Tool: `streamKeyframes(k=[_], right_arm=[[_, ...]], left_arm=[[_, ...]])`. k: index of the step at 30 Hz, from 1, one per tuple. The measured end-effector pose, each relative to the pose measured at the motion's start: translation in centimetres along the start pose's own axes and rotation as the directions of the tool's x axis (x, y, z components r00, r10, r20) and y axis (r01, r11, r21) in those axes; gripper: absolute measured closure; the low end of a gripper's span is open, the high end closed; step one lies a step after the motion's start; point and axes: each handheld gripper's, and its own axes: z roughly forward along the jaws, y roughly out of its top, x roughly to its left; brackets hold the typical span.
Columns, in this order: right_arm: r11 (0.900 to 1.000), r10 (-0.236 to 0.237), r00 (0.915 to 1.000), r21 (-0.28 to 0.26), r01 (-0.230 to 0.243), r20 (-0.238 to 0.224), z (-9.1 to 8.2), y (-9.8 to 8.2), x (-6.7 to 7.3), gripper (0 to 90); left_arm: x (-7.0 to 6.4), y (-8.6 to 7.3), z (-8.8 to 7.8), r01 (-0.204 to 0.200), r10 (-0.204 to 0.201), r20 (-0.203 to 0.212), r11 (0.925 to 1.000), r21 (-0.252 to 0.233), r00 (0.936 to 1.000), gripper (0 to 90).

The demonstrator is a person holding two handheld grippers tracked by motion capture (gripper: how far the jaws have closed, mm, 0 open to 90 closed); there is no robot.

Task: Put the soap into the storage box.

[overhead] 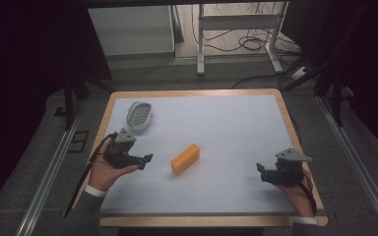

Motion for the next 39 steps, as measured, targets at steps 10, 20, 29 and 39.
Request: streamKeyframes(k=[10,20,29,39], right_arm=[[1.000,0.012,0.9998,0.004,-0.012,0.017,-0.4,-0.4,-0.2,7.7],[1.000,0.017,0.9995,-0.004,-0.017,0.027,-0.5,-0.3,-0.4,7.6],[1.000,0.029,0.9989,0.007,-0.029,0.037,-0.4,-0.5,-0.6,7.6],[0.999,0.033,0.9985,0.005,-0.033,0.044,-0.4,-0.6,-0.6,7.6]], left_arm=[[-0.6,2.0,0.6,-0.017,0.015,0.033,0.9990,0.040,0.9993,17.7],[-2.5,3.9,1.6,-0.073,0.069,0.057,0.9937,0.085,0.9960,17.1],[-3.9,5.2,3.3,-0.097,0.088,0.085,0.9891,0.111,0.9926,16.9],[-5.1,5.8,5.9,-0.103,0.083,0.130,0.9823,0.156,0.9880,17.9]])
